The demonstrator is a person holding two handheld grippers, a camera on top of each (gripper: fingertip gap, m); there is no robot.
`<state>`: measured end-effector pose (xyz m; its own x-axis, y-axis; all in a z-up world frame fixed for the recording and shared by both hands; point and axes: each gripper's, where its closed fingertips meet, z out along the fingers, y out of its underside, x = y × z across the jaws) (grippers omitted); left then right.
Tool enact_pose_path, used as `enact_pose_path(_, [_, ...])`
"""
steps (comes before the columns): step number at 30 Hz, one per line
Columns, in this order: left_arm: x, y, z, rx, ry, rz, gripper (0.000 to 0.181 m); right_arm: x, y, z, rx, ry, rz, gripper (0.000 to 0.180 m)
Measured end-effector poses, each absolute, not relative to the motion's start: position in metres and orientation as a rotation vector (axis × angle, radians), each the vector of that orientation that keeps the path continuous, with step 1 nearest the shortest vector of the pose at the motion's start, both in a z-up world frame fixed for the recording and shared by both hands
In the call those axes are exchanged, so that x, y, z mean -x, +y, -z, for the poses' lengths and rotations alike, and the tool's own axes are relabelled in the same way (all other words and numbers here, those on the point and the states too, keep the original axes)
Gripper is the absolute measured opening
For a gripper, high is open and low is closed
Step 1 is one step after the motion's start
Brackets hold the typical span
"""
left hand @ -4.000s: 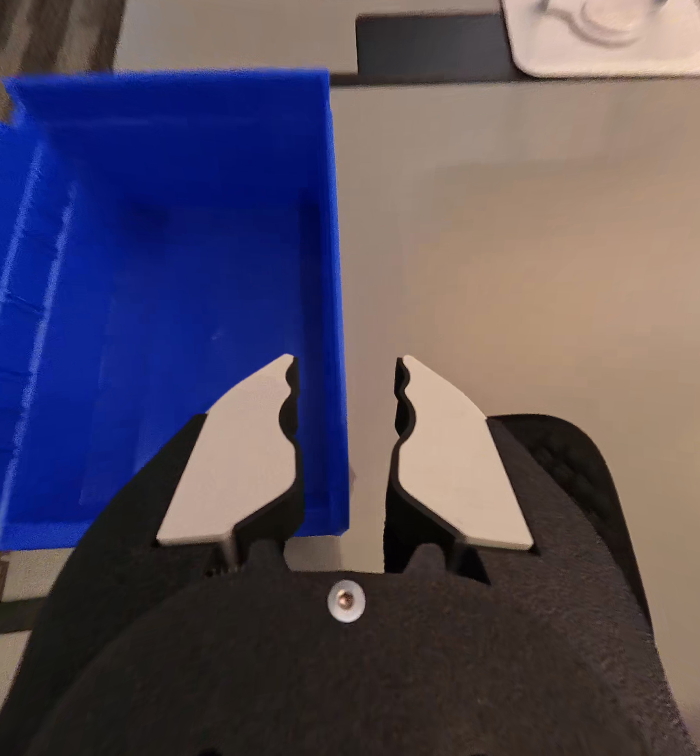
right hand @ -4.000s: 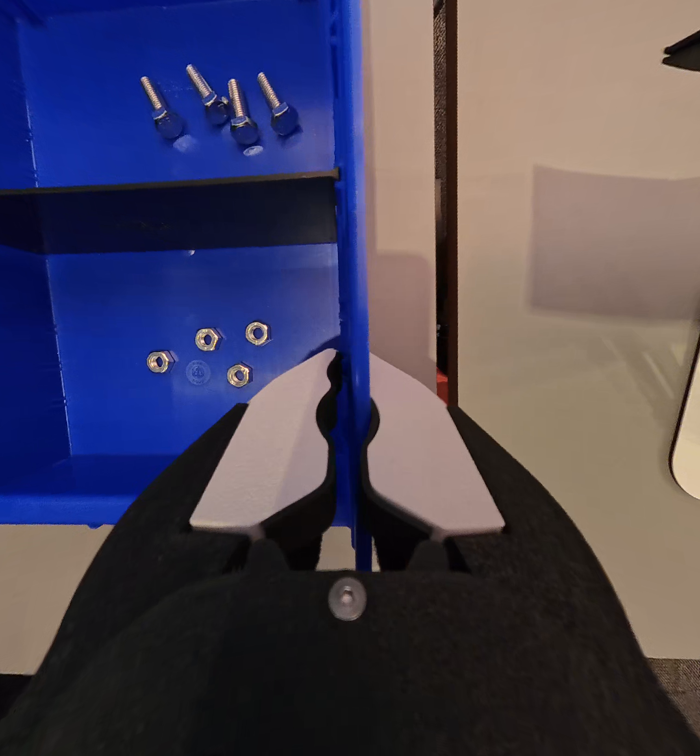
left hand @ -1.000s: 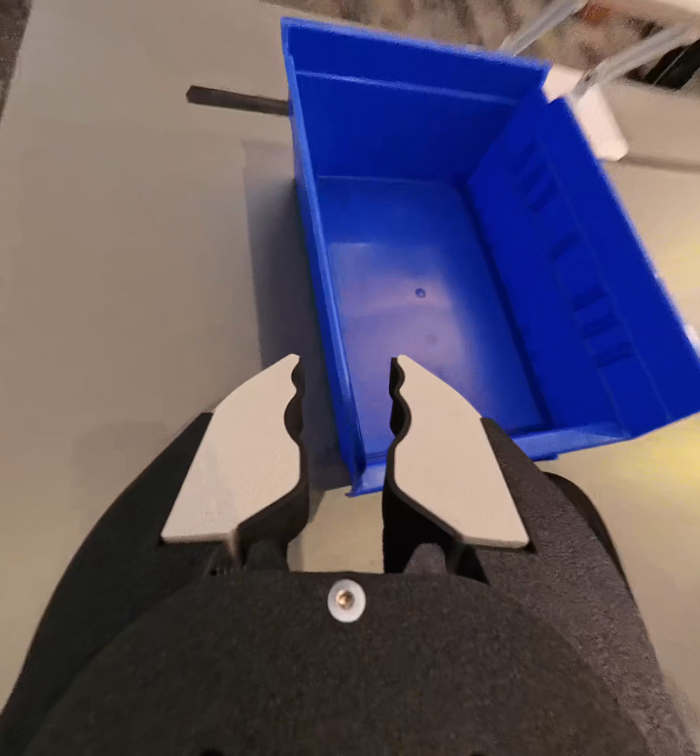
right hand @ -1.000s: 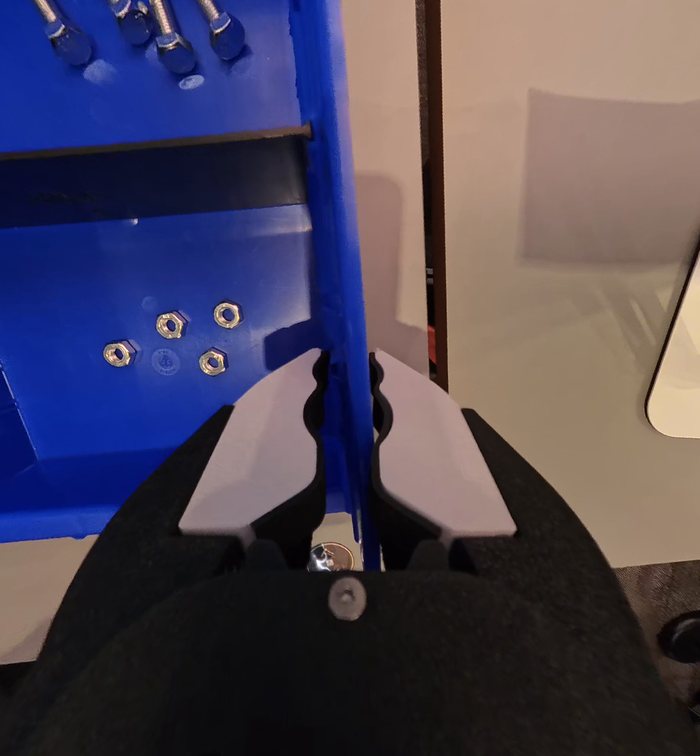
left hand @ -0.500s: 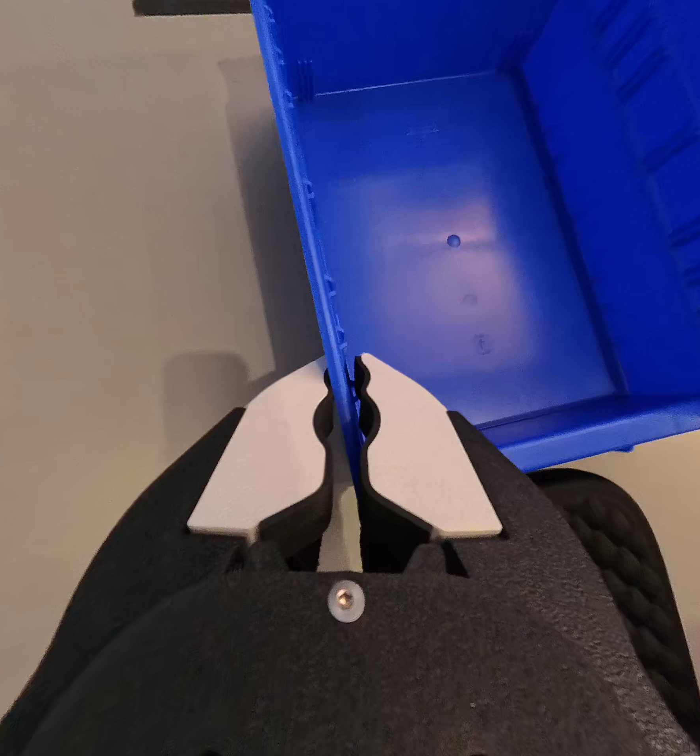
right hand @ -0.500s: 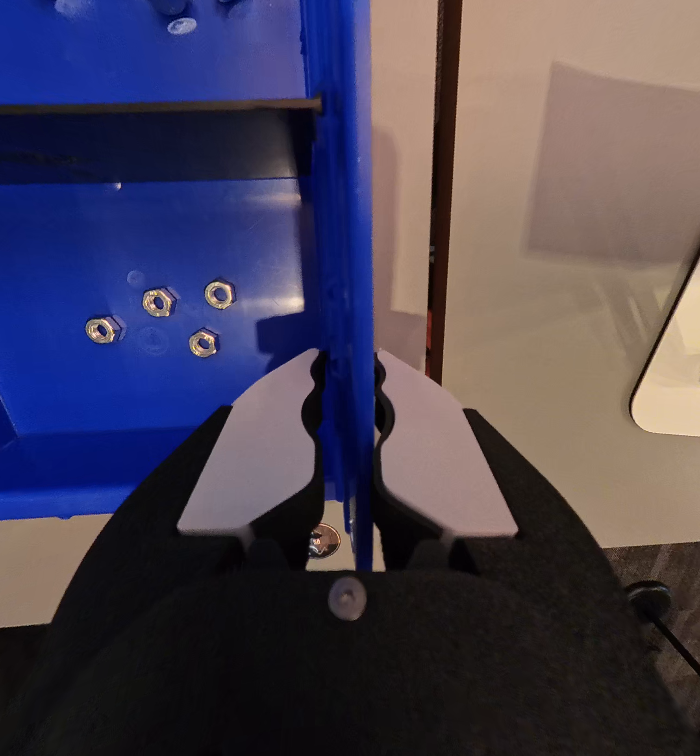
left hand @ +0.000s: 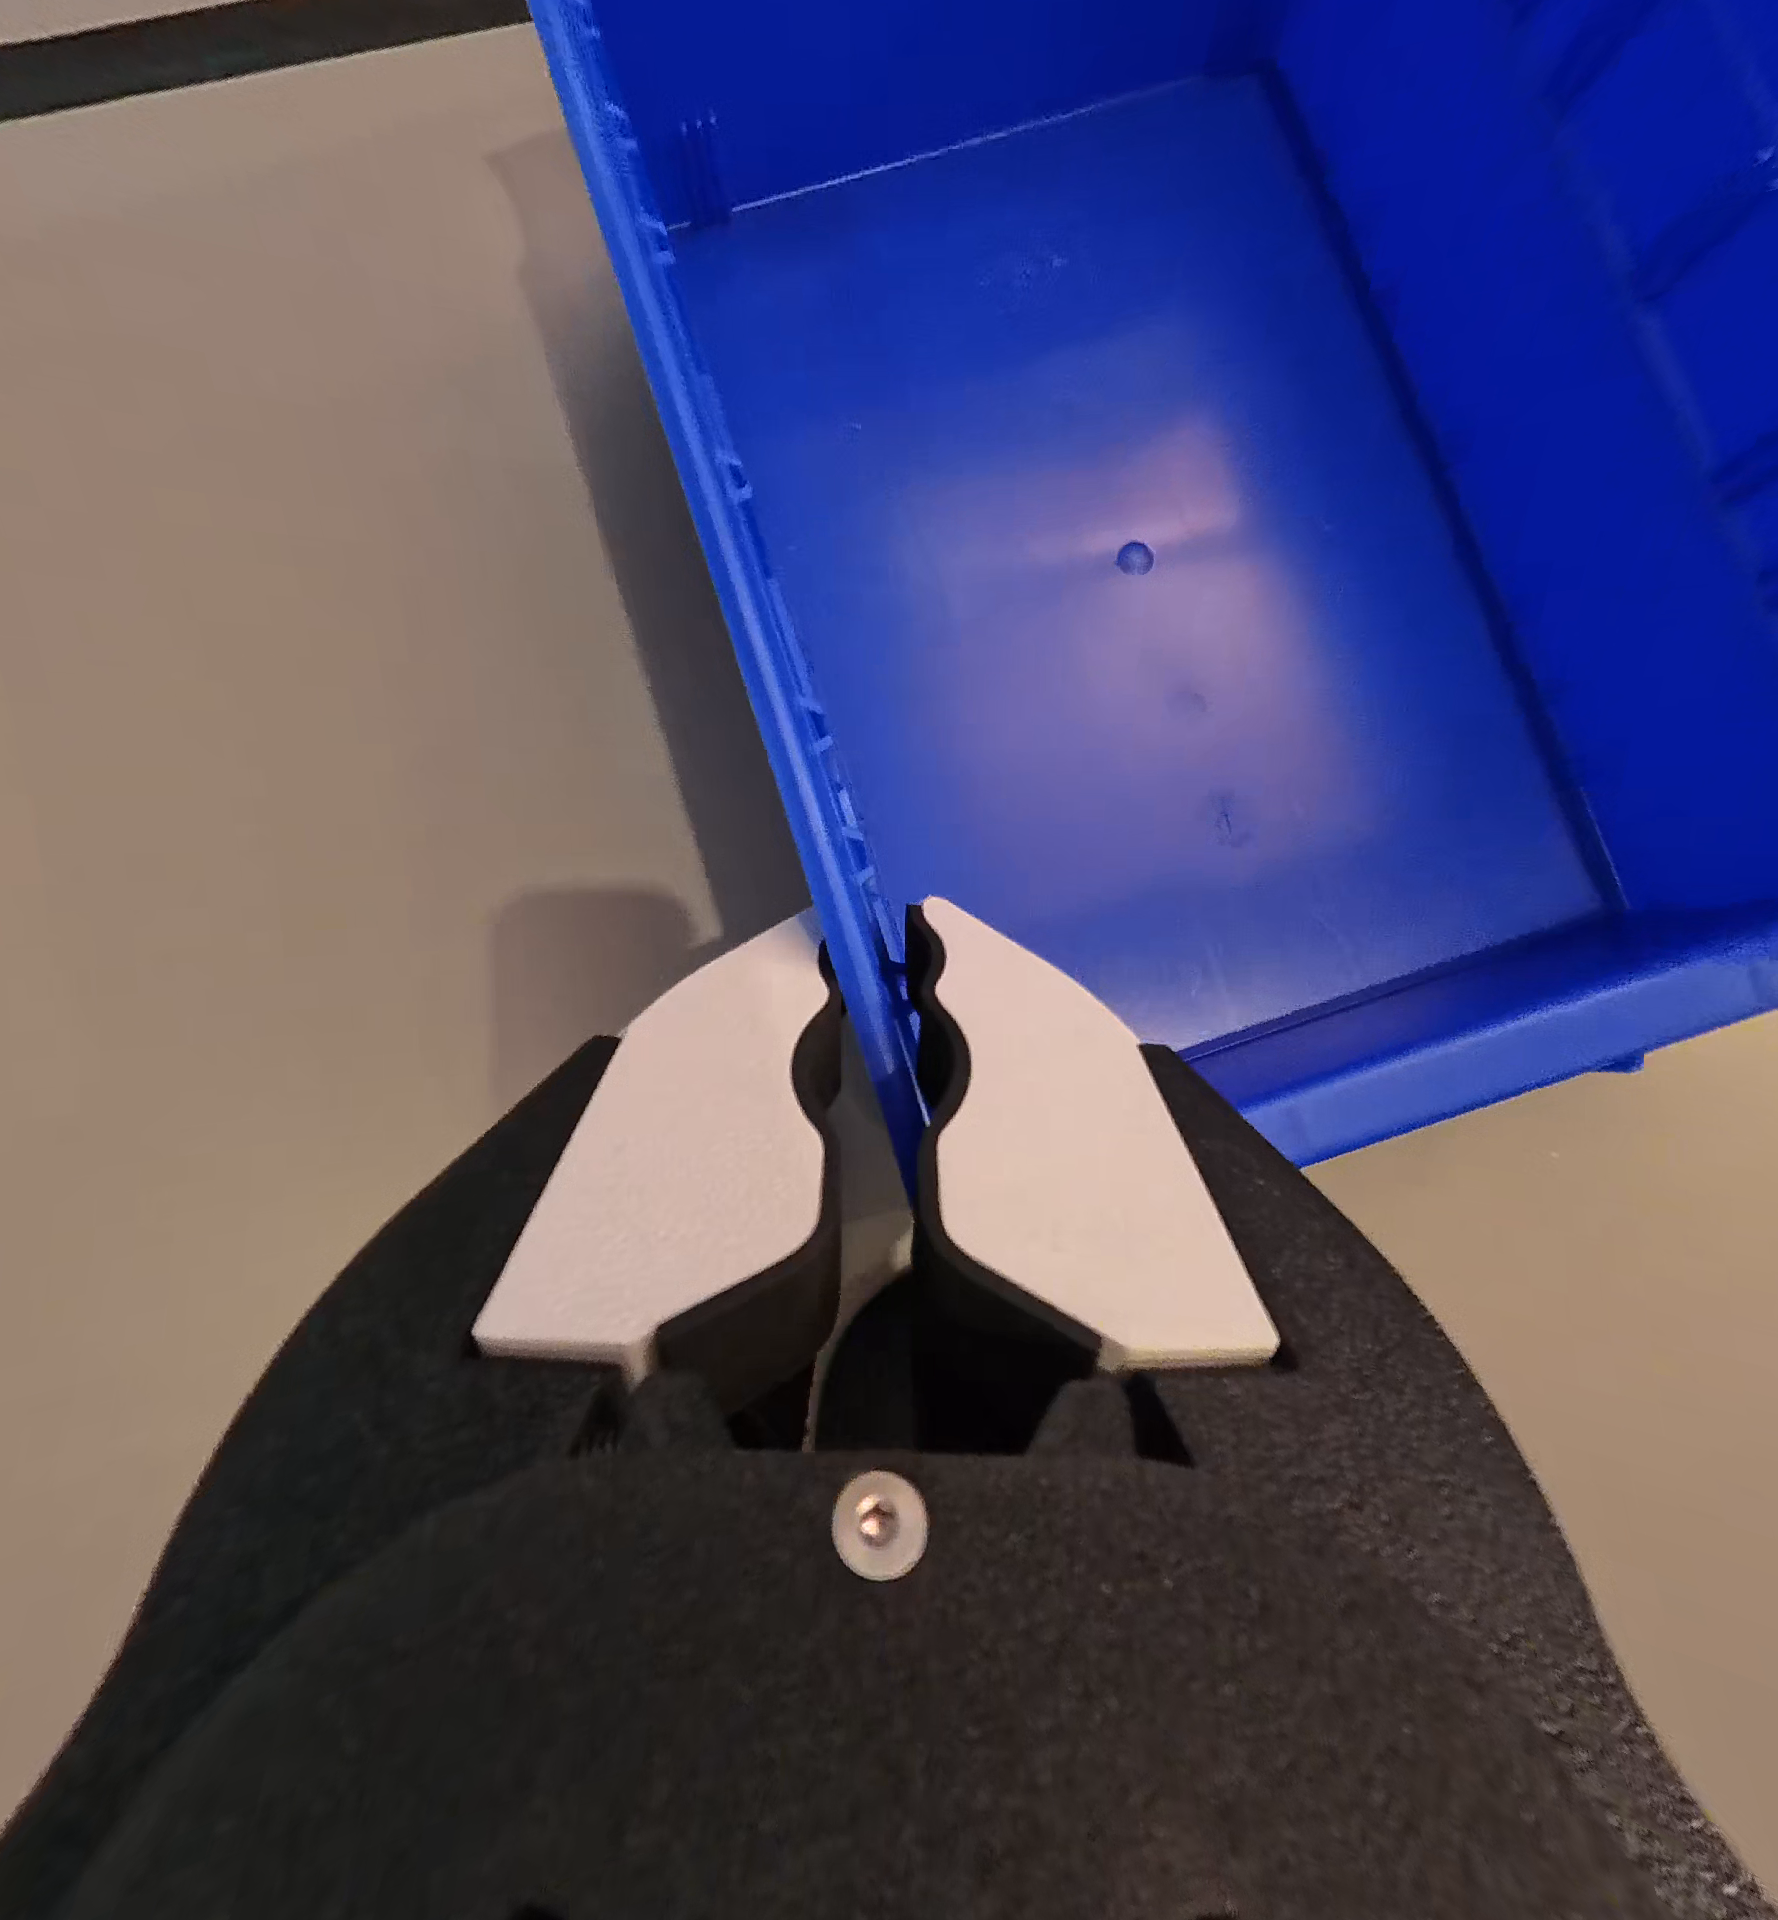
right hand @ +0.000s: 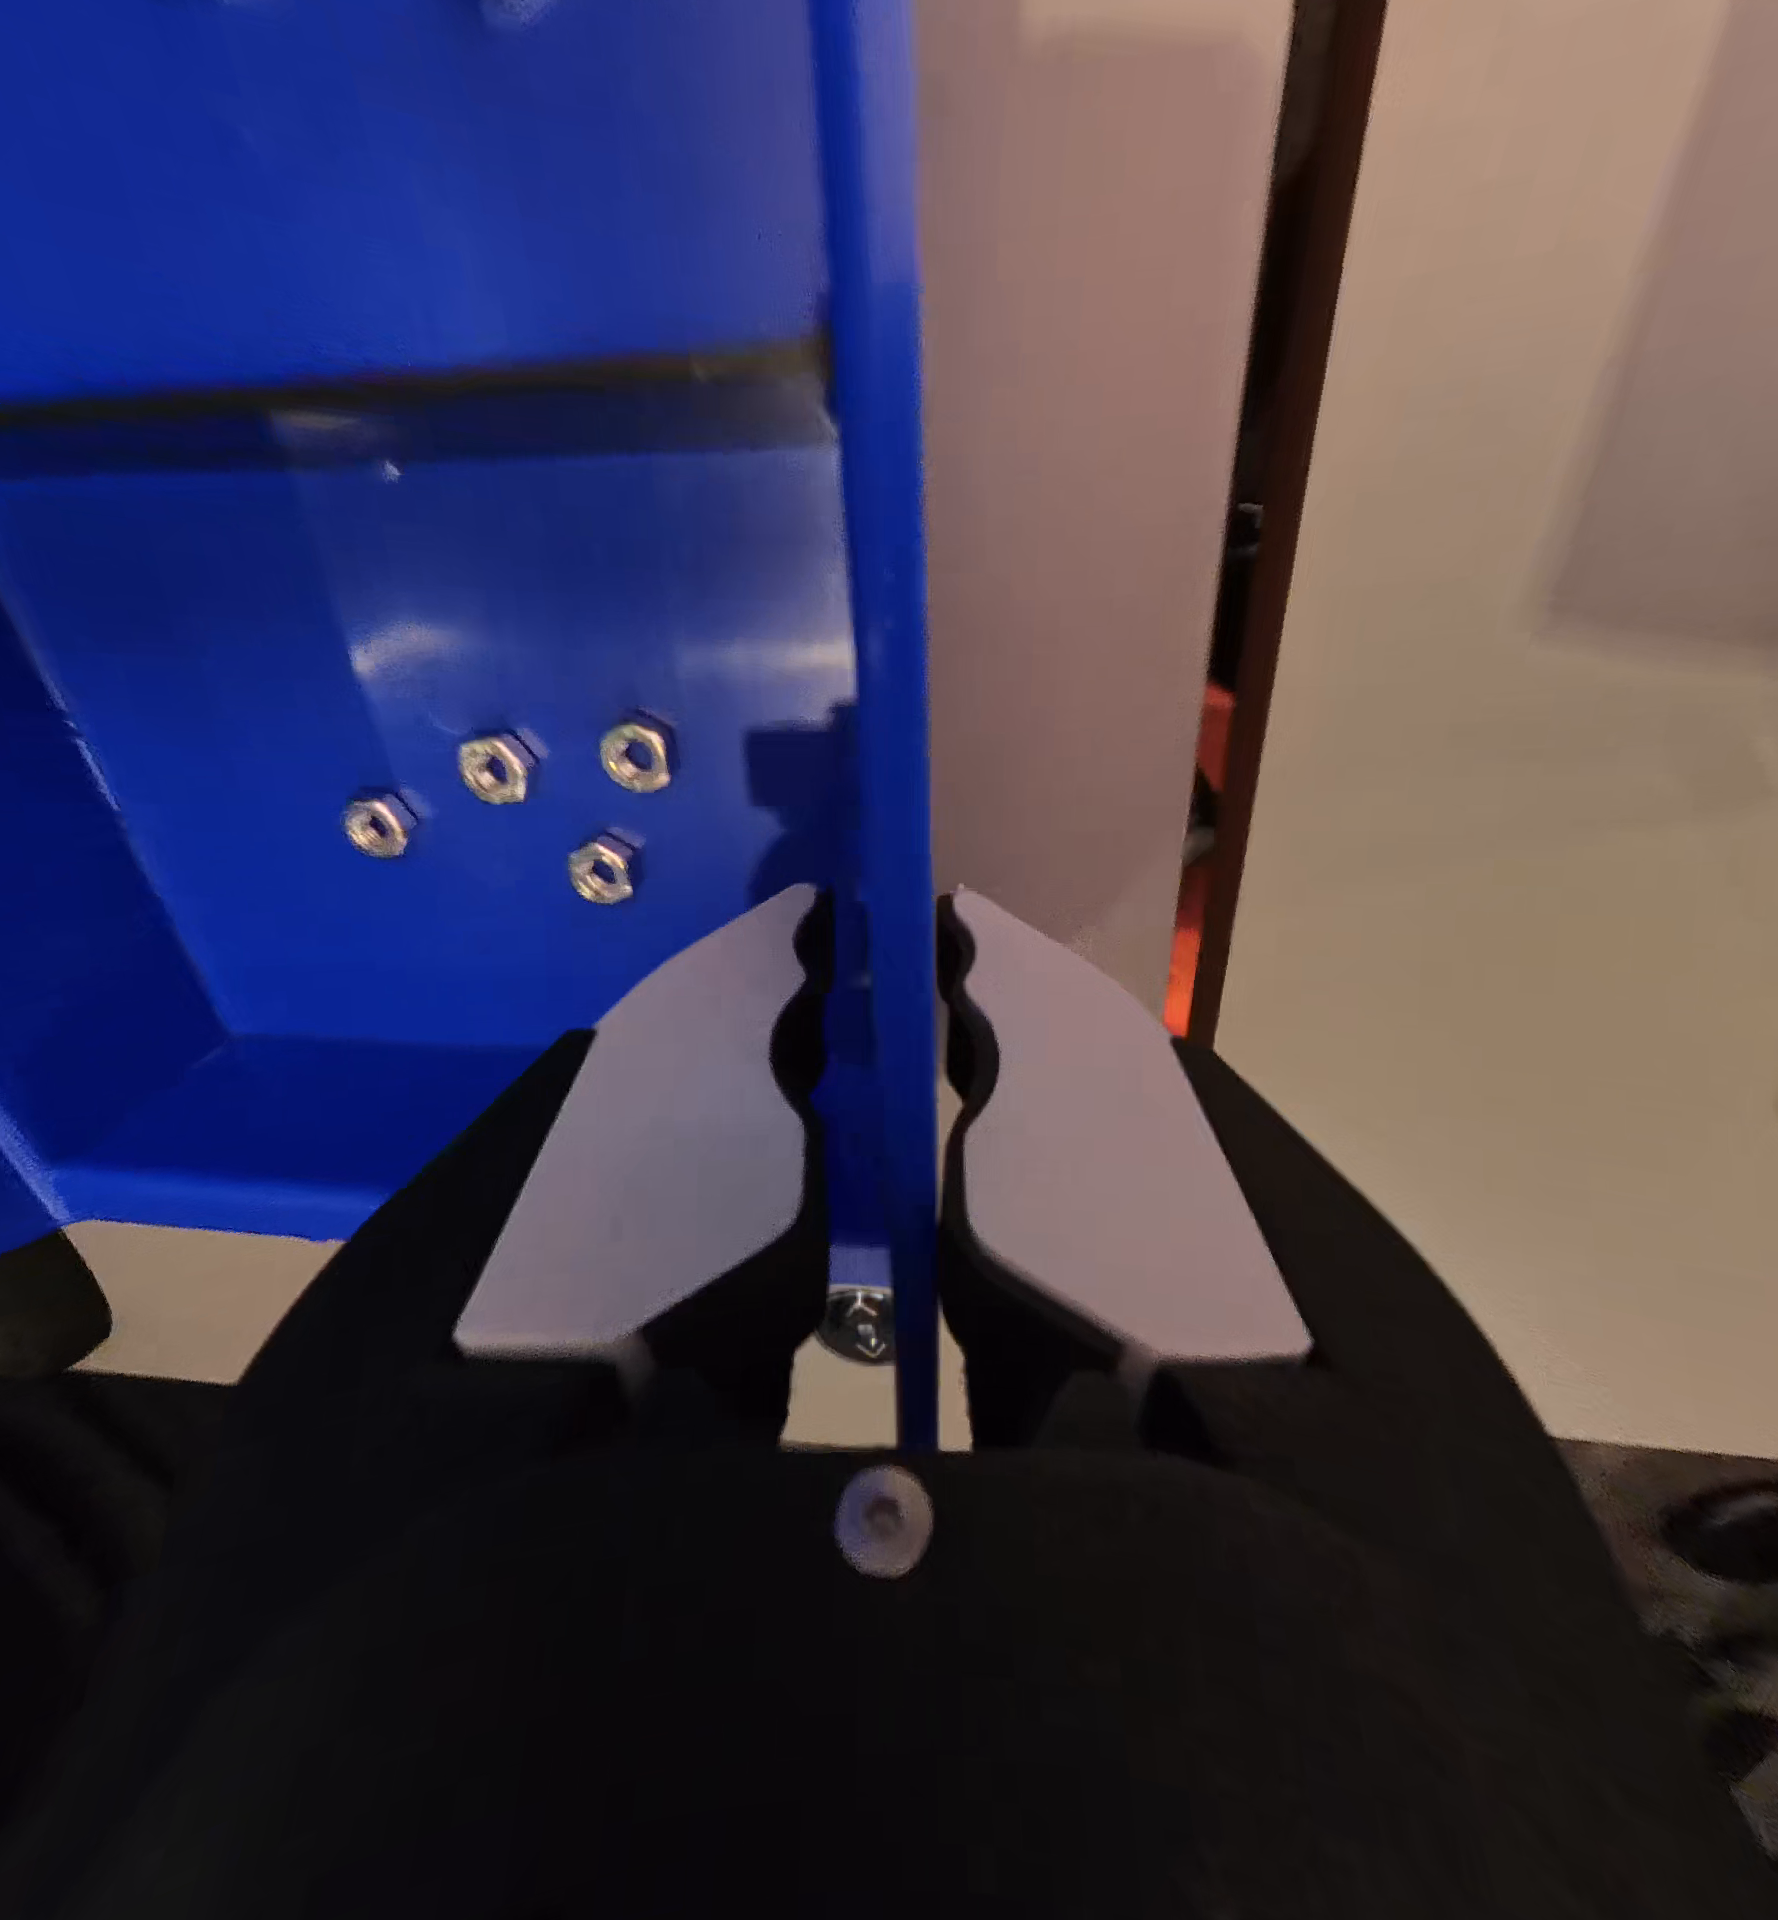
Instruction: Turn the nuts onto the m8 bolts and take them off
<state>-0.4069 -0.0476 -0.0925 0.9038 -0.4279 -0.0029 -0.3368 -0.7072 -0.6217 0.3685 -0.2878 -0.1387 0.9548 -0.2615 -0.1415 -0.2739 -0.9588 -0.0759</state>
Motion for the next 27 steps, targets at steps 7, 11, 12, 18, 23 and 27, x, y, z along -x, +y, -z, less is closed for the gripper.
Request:
enact_pose_path(7, [0.360,-0.062,0.093,2.406,0.593,0.237,0.009,-0.377,-0.267,0.141,3.000,0.454,-0.154,0.012])
enact_pose_path(11, [0.335,-0.074,0.091,2.387,0.627,0.330,0.015,-0.373,-0.265,0.142,2.981,0.537,-0.252,0.006])
enact_pose_path(12, [0.331,-0.077,0.088,2.370,0.623,0.363,0.017,-0.374,-0.265,0.142,2.984,0.526,-0.247,0.006])
enact_pose_path(18, [0.337,-0.087,0.043,2.199,0.537,0.469,0.024,-0.373,-0.267,0.143,2.986,0.527,-0.236,0.005])
enact_pose_path(23, [0.369,-0.109,0.013,2.127,0.519,0.418,0.026,-0.373,-0.271,0.139,2.975,0.553,-0.223,0.005])
enact_pose_path(27, [0.395,-0.123,0.006,2.119,0.490,0.390,0.026,-0.369,-0.276,0.127,2.992,0.548,-0.190,0.005])
